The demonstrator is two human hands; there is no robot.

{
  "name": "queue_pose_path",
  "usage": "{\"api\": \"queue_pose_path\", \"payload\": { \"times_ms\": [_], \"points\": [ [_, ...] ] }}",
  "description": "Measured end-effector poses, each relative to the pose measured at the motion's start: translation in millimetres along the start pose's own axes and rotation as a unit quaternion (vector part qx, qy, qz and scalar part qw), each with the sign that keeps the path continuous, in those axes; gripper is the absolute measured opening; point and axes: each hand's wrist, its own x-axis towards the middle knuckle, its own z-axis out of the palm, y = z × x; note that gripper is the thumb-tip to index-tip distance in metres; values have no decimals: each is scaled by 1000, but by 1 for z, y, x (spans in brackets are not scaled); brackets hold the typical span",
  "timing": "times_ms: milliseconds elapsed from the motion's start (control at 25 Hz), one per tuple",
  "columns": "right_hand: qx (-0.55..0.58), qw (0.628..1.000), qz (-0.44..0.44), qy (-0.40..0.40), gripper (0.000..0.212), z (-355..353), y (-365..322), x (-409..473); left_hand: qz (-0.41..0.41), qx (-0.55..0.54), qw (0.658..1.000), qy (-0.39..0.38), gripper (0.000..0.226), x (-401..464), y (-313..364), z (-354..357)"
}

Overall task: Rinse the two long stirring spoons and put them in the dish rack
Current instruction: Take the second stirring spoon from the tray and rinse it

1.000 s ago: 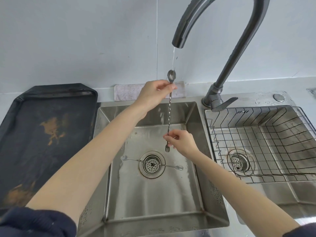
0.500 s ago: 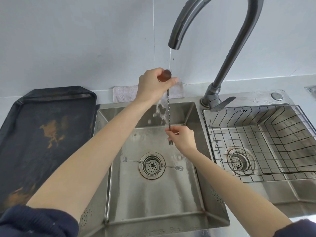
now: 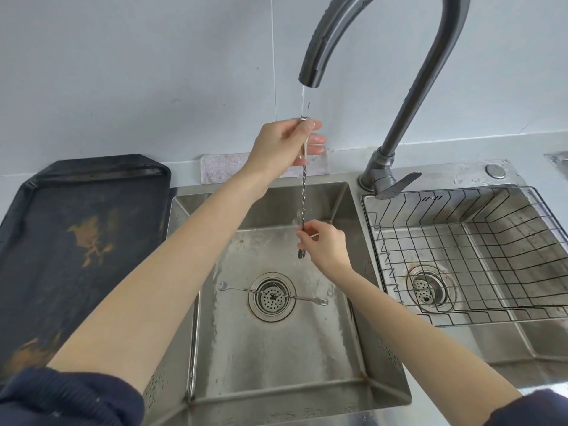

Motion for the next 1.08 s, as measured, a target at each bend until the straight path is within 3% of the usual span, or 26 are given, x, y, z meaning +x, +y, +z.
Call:
{"api": "queue_pose_path", "payload": {
  "times_ms": [280, 440, 640, 800, 1080],
  "points": [
    [-40, 999, -24, 13, 28, 1, -5, 4, 46, 106, 993, 13, 22, -2, -9, -1],
    [-72, 996, -42, 22, 22, -4, -16, 16, 59, 54, 995, 52, 10, 2, -2, -10],
    [-52, 996, -64, 37, 21, -6, -36, 32, 50, -28, 997, 49, 21, 2, 2, -16],
    [-25, 996, -71, 57, 25, -11, -49, 41, 58, -47, 996, 56, 16, 0, 2, -20],
    [-42, 992, -108, 58, 24, -13, -61, 42, 27, -137, 981, 132, 12, -3, -3, -39]
  ]
}}
